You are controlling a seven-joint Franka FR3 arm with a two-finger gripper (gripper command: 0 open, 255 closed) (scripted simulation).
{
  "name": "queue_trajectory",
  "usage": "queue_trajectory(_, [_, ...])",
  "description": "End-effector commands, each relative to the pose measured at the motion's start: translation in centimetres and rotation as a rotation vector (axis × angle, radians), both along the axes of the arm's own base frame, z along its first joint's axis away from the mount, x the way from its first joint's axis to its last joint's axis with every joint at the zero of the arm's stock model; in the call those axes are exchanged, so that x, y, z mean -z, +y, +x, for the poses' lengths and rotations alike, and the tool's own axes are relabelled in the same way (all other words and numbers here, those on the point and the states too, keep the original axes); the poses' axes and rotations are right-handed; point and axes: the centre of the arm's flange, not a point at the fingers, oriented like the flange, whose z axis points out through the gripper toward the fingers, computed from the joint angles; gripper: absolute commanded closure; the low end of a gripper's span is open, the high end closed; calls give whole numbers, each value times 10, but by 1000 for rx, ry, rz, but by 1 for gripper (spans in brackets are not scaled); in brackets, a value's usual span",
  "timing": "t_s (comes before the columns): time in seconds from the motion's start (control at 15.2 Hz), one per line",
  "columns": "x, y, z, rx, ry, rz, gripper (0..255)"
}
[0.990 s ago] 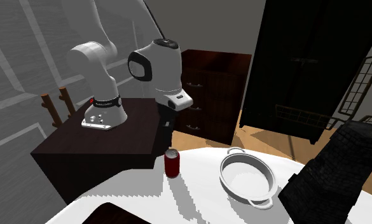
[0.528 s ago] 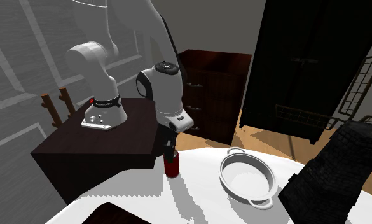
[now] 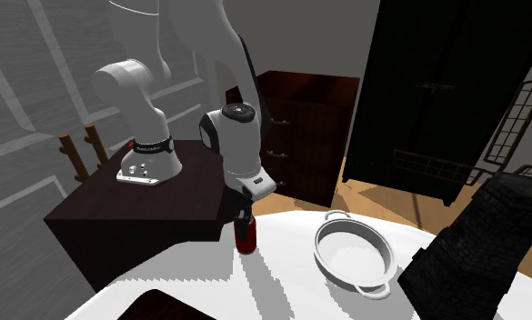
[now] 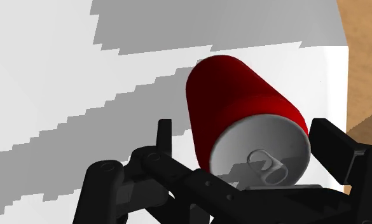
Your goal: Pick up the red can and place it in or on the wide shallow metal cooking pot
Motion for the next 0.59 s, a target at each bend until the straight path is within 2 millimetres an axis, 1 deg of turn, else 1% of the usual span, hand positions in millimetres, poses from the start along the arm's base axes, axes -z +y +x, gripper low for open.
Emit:
queue_trajectory(0.0, [0,0,0,0,0,0,0])
queue_trajectory(0.2, [0,0,0,0,0,0,0])
queue_trajectory(0.26, [0,0,0,0,0,0,255])
queue_trajectory(0.53, [0,0,0,0,0,0,255])
